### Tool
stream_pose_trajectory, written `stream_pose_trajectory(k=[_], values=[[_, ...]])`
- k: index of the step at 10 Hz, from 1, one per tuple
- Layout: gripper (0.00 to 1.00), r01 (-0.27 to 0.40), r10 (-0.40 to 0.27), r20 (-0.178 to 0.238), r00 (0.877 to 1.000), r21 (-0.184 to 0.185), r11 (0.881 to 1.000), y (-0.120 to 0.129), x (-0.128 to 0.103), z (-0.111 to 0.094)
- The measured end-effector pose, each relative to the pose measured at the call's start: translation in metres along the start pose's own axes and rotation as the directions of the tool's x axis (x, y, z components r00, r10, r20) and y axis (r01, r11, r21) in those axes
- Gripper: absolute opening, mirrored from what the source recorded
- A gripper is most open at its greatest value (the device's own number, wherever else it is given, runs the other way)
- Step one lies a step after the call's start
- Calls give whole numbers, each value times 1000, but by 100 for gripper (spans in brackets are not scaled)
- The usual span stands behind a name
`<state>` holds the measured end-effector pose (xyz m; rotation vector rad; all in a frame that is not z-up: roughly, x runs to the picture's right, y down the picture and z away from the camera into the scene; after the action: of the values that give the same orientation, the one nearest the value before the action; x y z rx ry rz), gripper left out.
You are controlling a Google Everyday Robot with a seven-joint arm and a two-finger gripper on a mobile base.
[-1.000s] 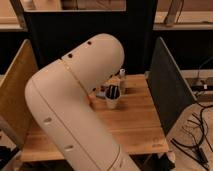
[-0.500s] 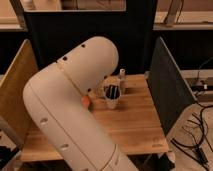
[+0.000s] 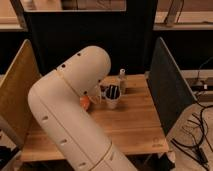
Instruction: Push the ceramic bowl across the table
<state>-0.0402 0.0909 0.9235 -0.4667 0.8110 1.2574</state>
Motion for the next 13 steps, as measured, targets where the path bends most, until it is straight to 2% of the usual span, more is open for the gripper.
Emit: stream_pose_trajectory(k=[2,5,6,7,10,11,12,13], values=[[0,27,-27,-22,999,-26,999,16,-3,10],[0,117,-117,-1,993,-72,991,58,-5,0],[0,147,-147,9,989,-86,985,72,-4,-4],[0,198,-197,23,980,-104,975,93,-1,-11],[0,288,-284,54,957,-108,951,125,3,-24],[0,305,-299,74,951,-102,947,130,2,-30],[0,294,-283,108,953,-104,950,125,-6,-43],[0,246,-225,159,961,-129,961,108,-17,-66]])
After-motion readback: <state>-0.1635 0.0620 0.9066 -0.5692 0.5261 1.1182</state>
